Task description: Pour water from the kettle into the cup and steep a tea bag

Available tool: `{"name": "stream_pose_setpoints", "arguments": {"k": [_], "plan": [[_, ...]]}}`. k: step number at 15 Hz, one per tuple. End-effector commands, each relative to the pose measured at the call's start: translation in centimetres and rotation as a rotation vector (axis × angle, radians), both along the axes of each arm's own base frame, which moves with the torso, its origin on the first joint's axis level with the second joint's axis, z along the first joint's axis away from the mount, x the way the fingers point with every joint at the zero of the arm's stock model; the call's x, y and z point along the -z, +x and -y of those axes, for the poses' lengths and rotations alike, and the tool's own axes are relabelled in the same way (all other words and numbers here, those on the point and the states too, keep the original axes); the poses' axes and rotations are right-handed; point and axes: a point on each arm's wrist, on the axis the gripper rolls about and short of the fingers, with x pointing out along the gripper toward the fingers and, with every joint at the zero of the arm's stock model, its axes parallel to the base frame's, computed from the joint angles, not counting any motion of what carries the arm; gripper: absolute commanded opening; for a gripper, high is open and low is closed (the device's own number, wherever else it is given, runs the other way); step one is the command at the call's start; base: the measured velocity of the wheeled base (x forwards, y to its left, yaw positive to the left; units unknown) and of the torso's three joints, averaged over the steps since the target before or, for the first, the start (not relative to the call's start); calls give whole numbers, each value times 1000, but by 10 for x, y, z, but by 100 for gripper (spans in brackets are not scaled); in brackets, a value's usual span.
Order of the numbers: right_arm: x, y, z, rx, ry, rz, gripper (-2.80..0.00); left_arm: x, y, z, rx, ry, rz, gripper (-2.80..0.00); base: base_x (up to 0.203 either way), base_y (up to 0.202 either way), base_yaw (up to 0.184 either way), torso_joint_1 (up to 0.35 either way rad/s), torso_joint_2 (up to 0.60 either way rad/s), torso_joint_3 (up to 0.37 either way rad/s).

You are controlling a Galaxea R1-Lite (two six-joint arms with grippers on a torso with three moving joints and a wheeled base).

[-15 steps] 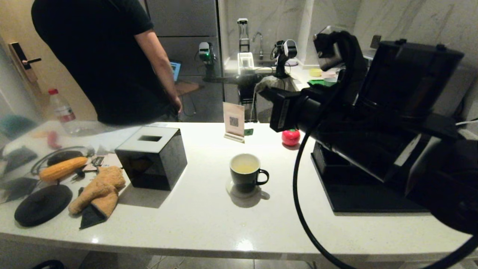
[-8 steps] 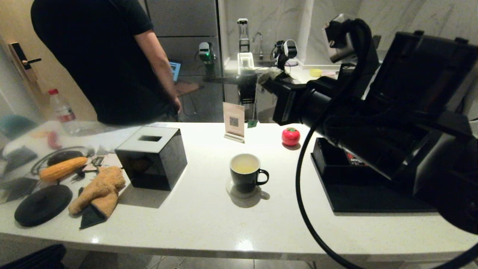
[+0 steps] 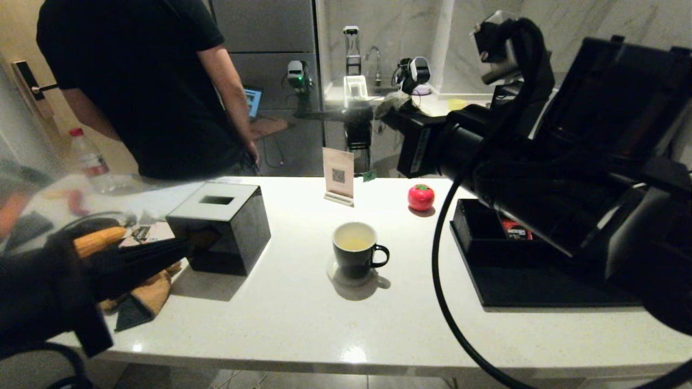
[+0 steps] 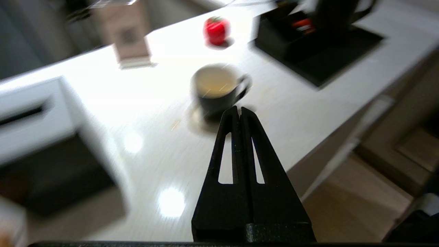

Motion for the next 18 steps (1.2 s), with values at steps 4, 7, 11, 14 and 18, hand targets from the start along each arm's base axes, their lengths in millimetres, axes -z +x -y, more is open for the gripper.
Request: {"name": "stream_pose_setpoints", "arguments": {"k": [4,7,11,14,18], "plan": [[1,1,-1,7,-15,12,-280,13,65,54,160,16,-42,-280,0,0,0,0,0,0],[0,0,1,7,-13,13,-280,20,92,71,176,11,-40,-280,0,0,0,0,0,0],[1,-1,2,5,-16,9,-280,28,108,109,192,-31,-24,-280,0,0,0,0,0,0],[3,-3,3,1,-19,2,-280,28,115,133,185,-65,-26,-280,0,0,0,0,0,0],[10,-9,10,0,-32,-16,-280,25,124,144,196,-77,-11,0,0,0,0,0,0,0]]}}
